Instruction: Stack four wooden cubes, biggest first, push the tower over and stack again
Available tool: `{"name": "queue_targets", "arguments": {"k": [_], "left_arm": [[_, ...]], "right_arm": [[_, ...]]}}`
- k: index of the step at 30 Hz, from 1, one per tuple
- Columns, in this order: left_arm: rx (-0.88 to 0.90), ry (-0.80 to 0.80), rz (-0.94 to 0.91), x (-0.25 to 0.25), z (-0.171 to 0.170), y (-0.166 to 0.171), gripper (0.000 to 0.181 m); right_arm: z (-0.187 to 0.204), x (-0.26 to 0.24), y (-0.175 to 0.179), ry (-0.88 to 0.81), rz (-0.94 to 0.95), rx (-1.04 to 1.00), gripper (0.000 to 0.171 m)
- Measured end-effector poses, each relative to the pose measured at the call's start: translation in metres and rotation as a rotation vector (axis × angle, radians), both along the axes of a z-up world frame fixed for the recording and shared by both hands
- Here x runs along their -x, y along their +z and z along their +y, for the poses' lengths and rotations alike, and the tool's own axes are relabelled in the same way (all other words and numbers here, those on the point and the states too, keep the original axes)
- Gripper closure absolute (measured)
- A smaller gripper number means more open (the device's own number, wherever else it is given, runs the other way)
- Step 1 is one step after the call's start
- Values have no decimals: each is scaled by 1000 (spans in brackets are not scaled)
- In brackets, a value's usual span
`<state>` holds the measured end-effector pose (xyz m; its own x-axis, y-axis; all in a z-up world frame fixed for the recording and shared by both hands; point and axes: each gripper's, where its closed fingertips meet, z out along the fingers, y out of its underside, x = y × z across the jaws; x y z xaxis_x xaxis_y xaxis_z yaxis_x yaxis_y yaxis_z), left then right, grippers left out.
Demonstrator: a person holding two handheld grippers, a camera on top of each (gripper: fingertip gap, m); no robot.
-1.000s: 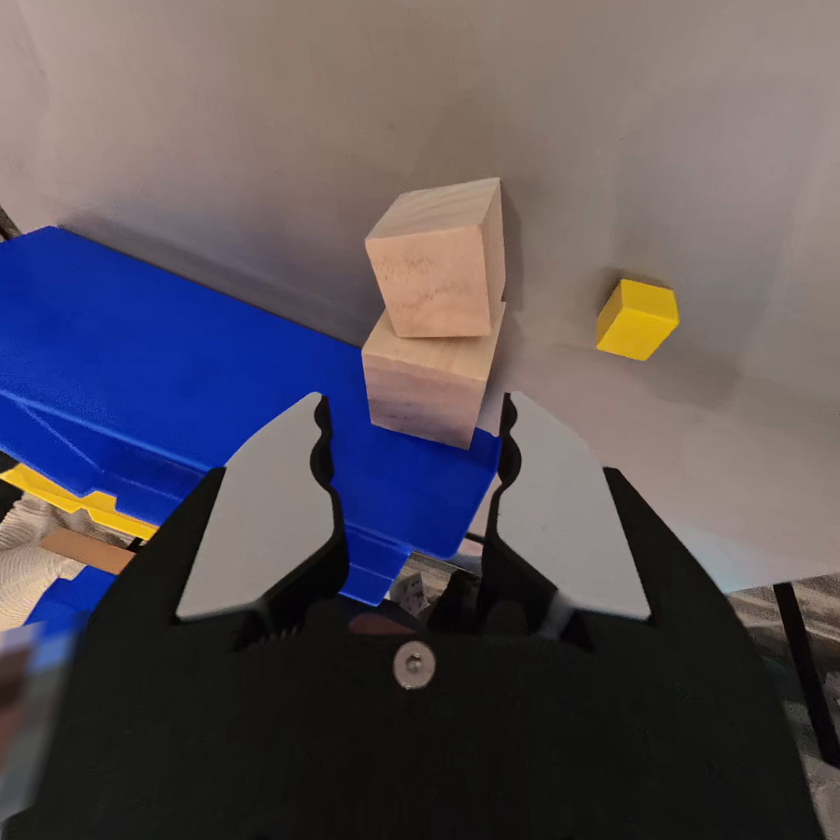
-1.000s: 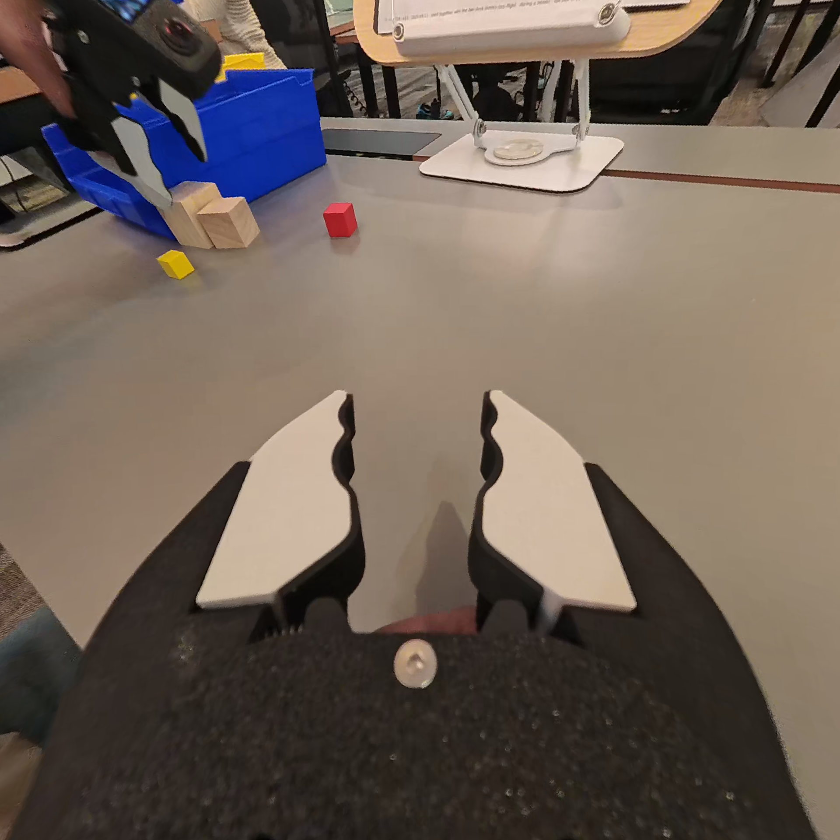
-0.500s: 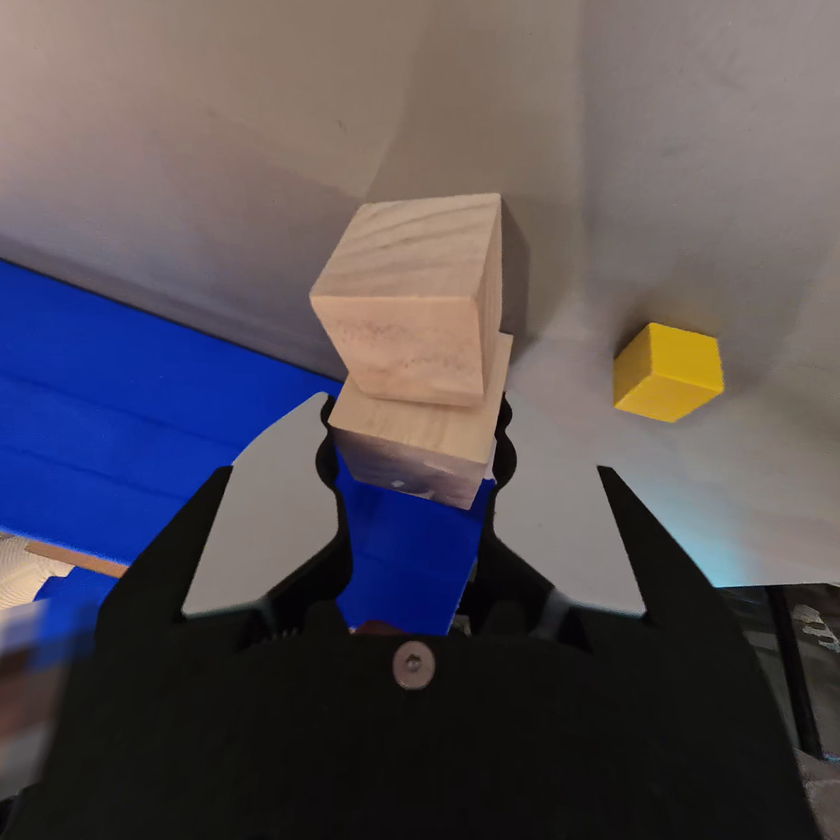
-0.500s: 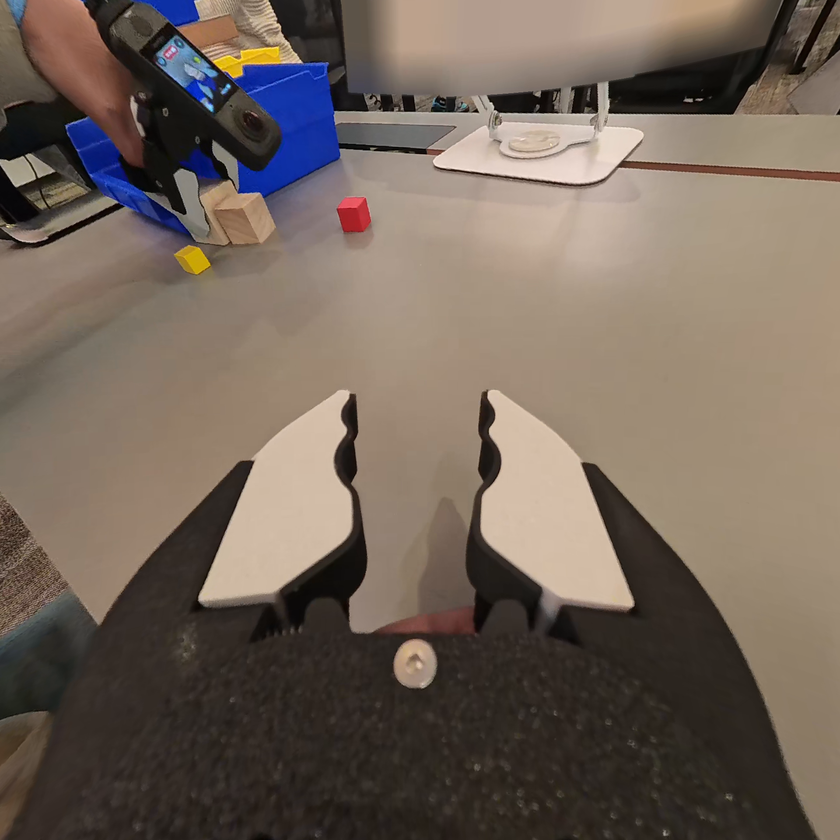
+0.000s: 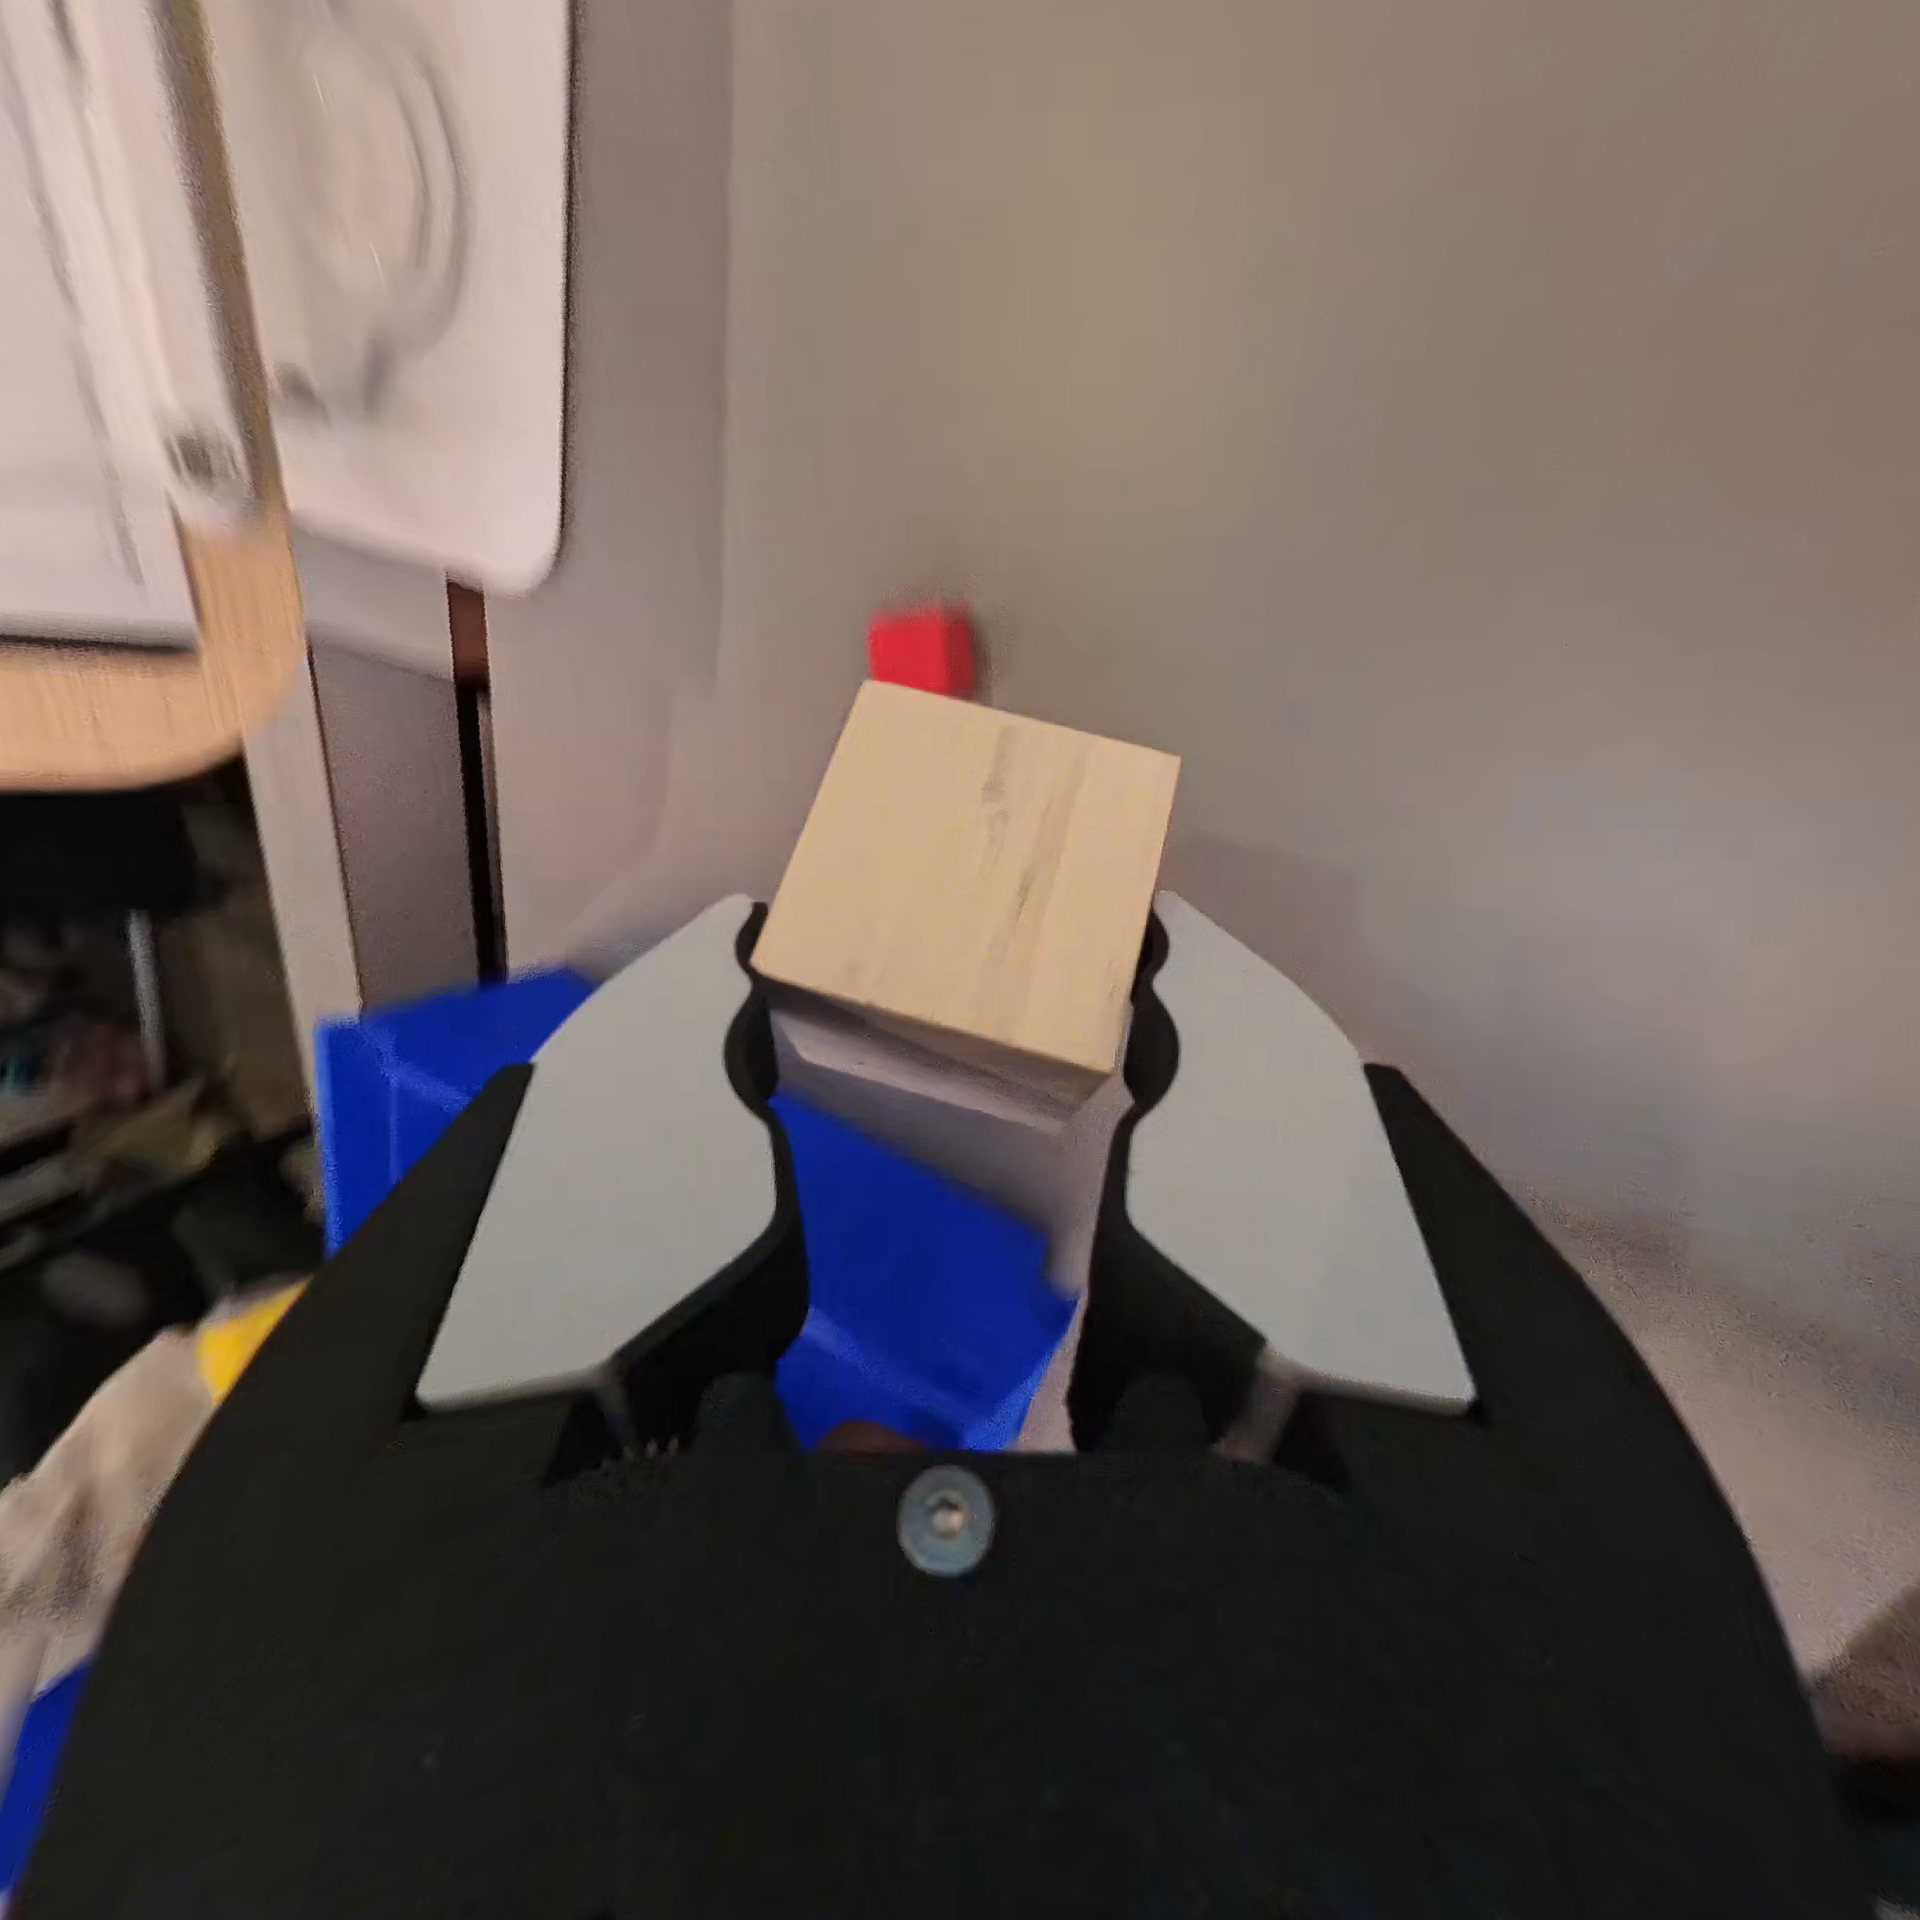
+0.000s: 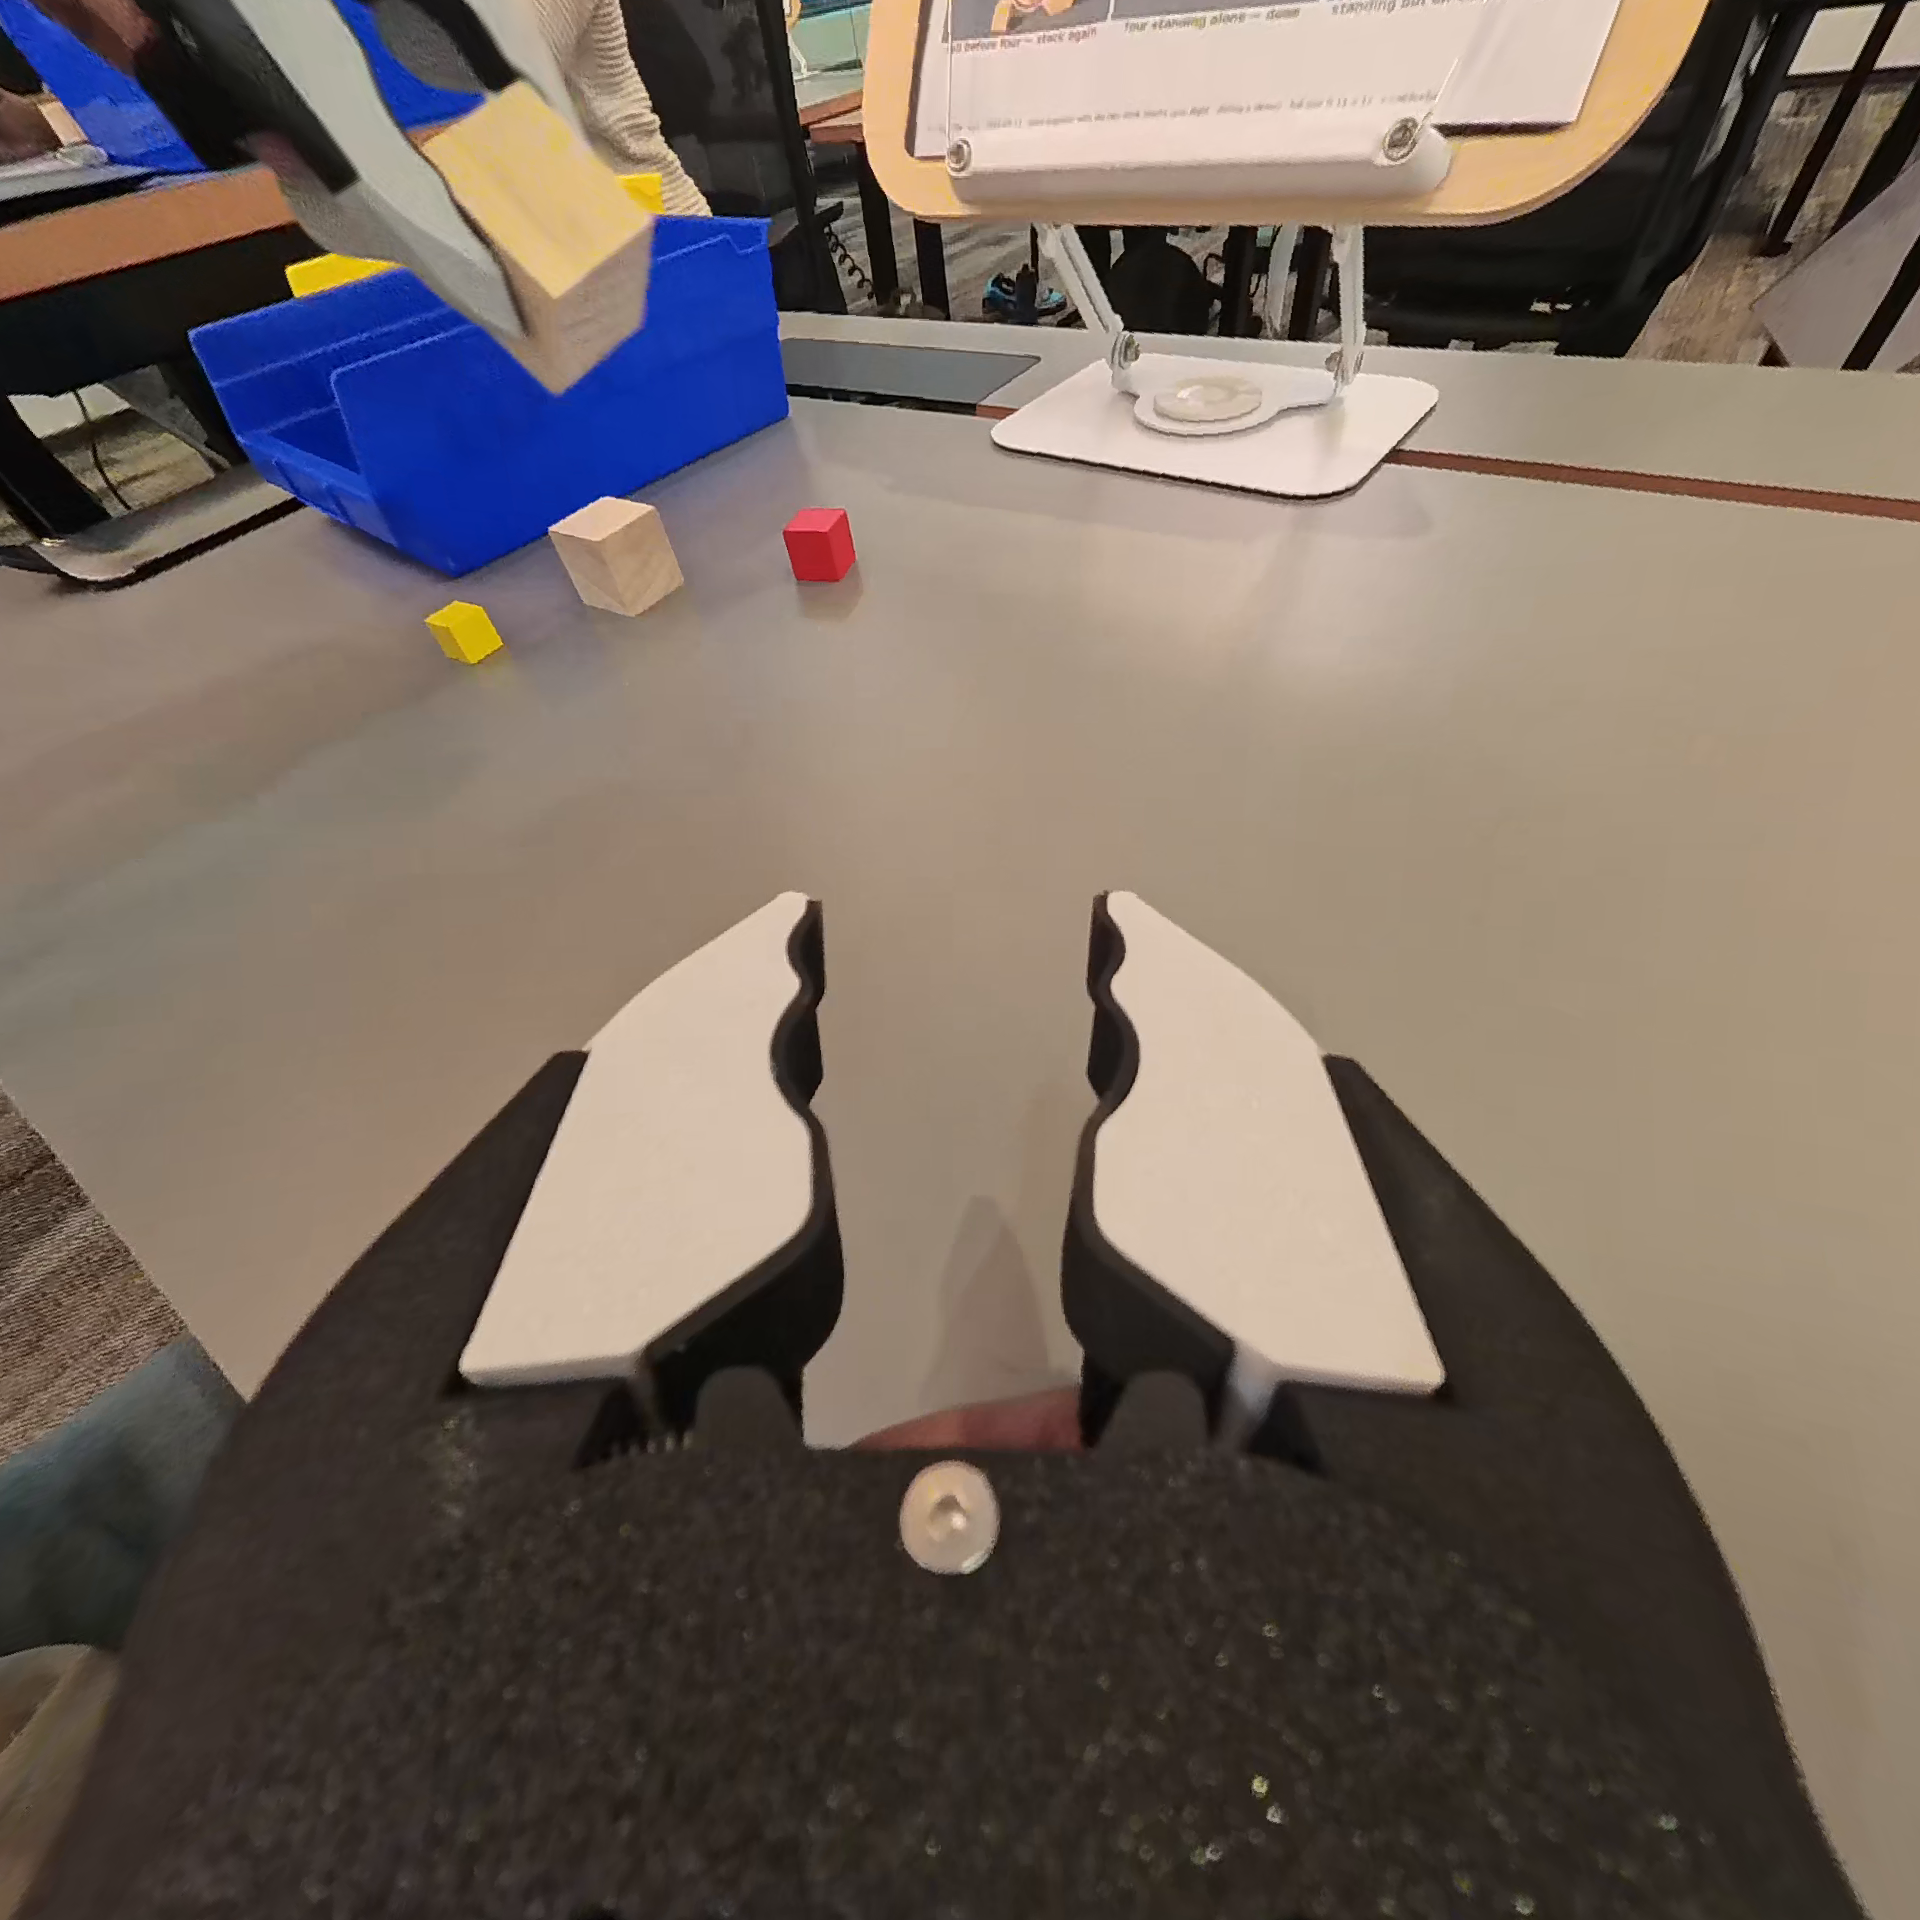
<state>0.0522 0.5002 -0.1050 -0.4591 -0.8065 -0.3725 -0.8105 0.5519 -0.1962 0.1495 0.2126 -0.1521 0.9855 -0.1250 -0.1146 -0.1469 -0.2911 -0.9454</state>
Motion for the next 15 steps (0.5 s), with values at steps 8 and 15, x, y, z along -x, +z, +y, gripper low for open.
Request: {"name": "queue_targets", "arguments": {"k": [8, 15], "left_arm": [[365, -93, -313, -80, -110, -57, 116], [506, -67, -368, -109, -128, -110, 116]], "right_arm": [[-2, 2, 7, 9, -16, -6, 123], [-5, 0, 4, 9, -14, 5, 124]]}}
